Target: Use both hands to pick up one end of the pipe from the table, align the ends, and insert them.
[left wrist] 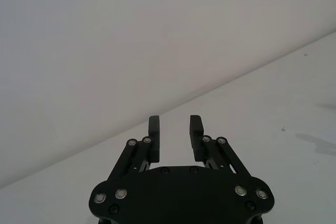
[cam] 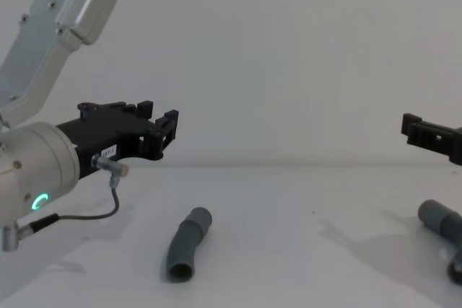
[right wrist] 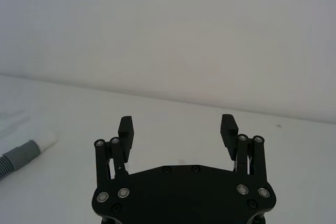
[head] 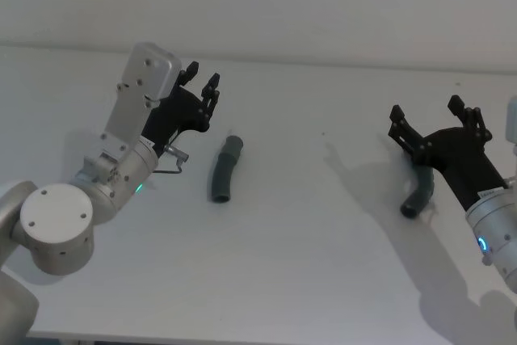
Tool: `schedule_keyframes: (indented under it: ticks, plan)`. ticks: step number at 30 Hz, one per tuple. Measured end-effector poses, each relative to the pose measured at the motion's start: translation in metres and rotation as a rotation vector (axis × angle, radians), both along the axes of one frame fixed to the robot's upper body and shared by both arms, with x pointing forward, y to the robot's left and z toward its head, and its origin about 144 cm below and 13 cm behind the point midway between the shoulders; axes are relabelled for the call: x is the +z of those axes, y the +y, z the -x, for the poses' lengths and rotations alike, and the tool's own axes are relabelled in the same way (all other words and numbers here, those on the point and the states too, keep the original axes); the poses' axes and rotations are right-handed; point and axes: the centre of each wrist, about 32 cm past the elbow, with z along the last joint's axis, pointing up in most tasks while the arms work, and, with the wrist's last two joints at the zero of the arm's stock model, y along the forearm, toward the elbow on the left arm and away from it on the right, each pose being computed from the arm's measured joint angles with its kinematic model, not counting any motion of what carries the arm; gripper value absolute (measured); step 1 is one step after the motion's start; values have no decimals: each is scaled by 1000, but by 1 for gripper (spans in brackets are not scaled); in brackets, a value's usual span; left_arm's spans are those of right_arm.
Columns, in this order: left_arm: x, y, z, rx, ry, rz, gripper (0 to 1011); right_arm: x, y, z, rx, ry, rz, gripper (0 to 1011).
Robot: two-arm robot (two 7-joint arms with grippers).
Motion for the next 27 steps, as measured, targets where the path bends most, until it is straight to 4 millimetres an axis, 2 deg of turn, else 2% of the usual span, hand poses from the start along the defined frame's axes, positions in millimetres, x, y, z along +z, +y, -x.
schedule_keyframes:
  ticks: [27]
  plan:
    - [0,0,0,0,0,0,342,0,0,0,0,0,0,1004]
